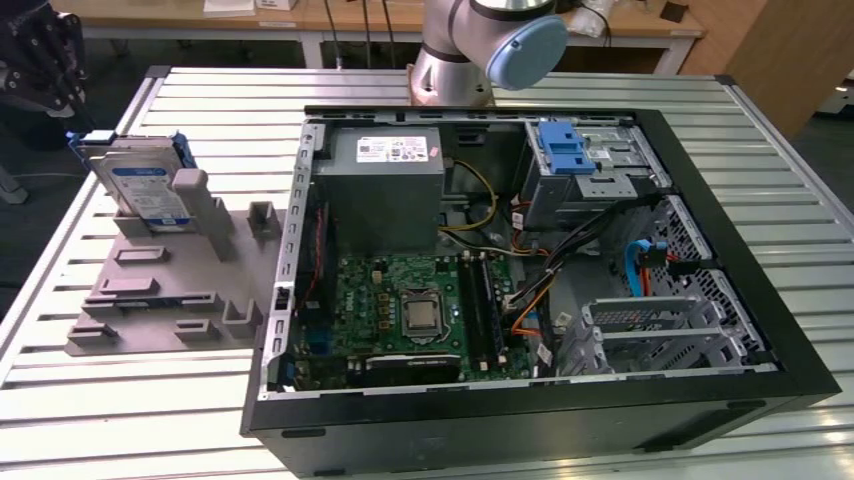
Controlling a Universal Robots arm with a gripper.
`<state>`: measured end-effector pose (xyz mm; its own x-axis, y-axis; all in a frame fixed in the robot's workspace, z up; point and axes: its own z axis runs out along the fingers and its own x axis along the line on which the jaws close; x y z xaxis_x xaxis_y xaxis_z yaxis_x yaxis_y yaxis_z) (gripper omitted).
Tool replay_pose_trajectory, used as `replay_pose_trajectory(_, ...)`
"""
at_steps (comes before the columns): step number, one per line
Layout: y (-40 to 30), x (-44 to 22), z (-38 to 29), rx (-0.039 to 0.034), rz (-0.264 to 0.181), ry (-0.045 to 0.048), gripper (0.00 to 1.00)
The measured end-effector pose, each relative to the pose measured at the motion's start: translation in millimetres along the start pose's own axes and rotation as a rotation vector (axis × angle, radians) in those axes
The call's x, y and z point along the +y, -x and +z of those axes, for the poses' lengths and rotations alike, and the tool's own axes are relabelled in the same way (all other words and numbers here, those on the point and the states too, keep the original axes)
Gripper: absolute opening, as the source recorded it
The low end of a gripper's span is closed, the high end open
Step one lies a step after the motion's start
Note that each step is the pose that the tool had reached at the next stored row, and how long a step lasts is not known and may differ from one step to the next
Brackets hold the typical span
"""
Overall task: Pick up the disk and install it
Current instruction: 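Pick up the disk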
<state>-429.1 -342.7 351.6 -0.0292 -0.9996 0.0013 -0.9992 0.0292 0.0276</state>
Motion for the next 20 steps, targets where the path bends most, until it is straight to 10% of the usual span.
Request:
replay_pose_trajectory(5,0.0,0.0,0.0,0.0,0.0,-0.0008,0.11)
replay_pose_trajectory(20,11.9,0.9,6.5,0.0009,-0.001,-0.0016,0.64)
